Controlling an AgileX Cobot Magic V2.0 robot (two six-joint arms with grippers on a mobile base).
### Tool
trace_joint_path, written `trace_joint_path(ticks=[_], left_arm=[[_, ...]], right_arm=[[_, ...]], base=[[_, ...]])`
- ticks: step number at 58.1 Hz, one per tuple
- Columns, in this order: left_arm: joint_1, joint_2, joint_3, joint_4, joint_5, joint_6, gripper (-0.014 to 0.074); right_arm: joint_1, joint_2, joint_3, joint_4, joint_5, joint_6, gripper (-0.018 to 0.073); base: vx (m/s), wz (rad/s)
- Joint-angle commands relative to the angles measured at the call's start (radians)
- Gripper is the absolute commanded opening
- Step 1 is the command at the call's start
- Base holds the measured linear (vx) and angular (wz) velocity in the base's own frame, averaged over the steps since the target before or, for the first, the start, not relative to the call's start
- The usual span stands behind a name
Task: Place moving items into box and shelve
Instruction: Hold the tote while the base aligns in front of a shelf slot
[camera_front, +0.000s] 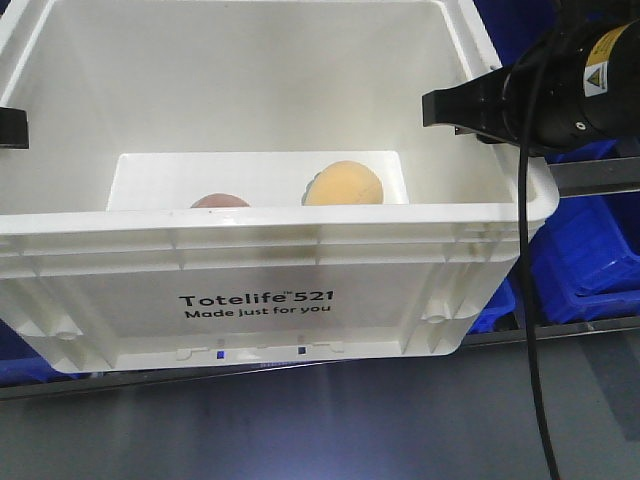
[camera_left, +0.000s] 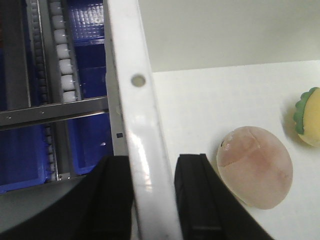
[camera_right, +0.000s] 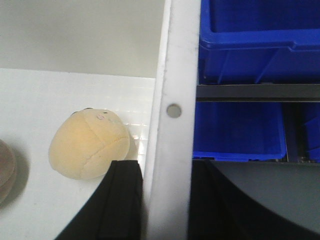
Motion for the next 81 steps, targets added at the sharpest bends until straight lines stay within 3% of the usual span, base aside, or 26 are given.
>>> trace_joint_path(ticks=[1,47,81], left_arm=[[-0.008,-0.033,-0.041,0.019,-0.144,0.027,0.0140],[-0.008,-0.033,-0.041,0.019,-0.144,0.027,0.0140],[-0.008,-0.033,-0.041,0.019,-0.144,0.027,0.0140]], right_arm=[[-0.002,-0.034,-0.042,-0.077,-0.120,-0.010,0.0113],[-0.002,-0.034,-0.042,-0.077,-0.121,-0.010,0.0113],[-0.002,-0.034,-0.042,-0.077,-0.121,-0.010,0.0113]], base=[[0.04,0.34],[0.07,0.31],[0.14,0.04]])
